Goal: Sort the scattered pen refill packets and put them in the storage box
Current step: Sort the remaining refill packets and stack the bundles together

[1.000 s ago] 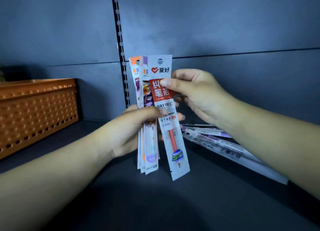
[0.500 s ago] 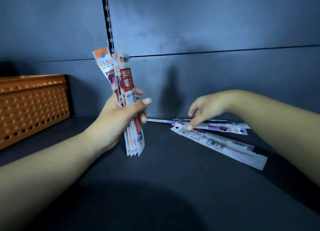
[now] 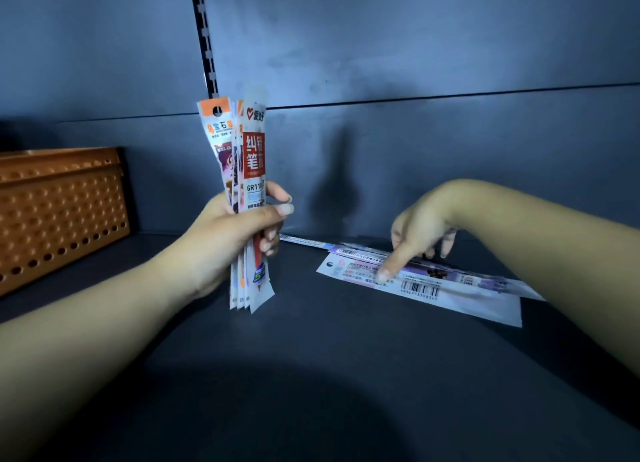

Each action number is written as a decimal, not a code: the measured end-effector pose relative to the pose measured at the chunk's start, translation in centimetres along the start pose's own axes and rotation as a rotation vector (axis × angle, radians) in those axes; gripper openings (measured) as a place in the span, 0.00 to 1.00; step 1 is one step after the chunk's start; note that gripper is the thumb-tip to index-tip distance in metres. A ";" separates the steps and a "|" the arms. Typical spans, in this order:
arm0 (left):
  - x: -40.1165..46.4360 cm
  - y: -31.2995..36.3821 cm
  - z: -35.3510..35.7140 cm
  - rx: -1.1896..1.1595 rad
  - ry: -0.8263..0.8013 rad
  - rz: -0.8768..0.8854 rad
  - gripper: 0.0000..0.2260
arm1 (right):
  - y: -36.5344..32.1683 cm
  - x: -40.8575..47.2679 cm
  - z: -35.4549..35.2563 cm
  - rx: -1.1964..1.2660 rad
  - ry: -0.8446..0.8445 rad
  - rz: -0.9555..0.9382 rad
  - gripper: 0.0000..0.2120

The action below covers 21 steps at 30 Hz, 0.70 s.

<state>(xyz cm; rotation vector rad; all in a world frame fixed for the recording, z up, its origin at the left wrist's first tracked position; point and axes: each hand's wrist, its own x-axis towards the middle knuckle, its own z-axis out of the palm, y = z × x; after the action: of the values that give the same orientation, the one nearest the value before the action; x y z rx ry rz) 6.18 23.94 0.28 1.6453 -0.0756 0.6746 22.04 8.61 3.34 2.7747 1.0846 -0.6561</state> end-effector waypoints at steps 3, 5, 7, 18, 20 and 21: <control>0.0 0.0 -0.1 0.017 -0.012 -0.004 0.04 | -0.6 -0.1 0.0 0.091 -0.069 -0.089 0.19; 0.0 0.0 0.0 0.021 -0.019 -0.003 0.04 | -0.7 -0.4 -0.1 0.121 -0.071 -0.137 0.13; 0.1 0.0 0.0 0.016 -0.018 -0.003 0.04 | -0.7 -0.6 -0.3 0.197 -0.054 -0.182 0.08; 0.7 -0.4 -0.6 -0.118 0.064 -0.083 0.03 | -0.6 -2.8 -2.6 0.794 0.178 -0.432 0.13; 0.9 -0.5 -0.5 -0.150 0.111 -0.110 0.07 | -1.1 -3.1 -2.6 0.876 0.197 -0.486 0.16; 1.0 -0.5 -0.5 -0.177 0.141 -0.121 0.10 | -1.5 -3.3 -2.5 0.888 0.198 -0.503 0.17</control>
<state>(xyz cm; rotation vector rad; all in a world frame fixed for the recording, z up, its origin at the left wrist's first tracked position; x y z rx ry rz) 6.96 24.82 0.34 1.4171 0.0642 0.6696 19.82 8.23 7.08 3.3216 1.9656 -1.1713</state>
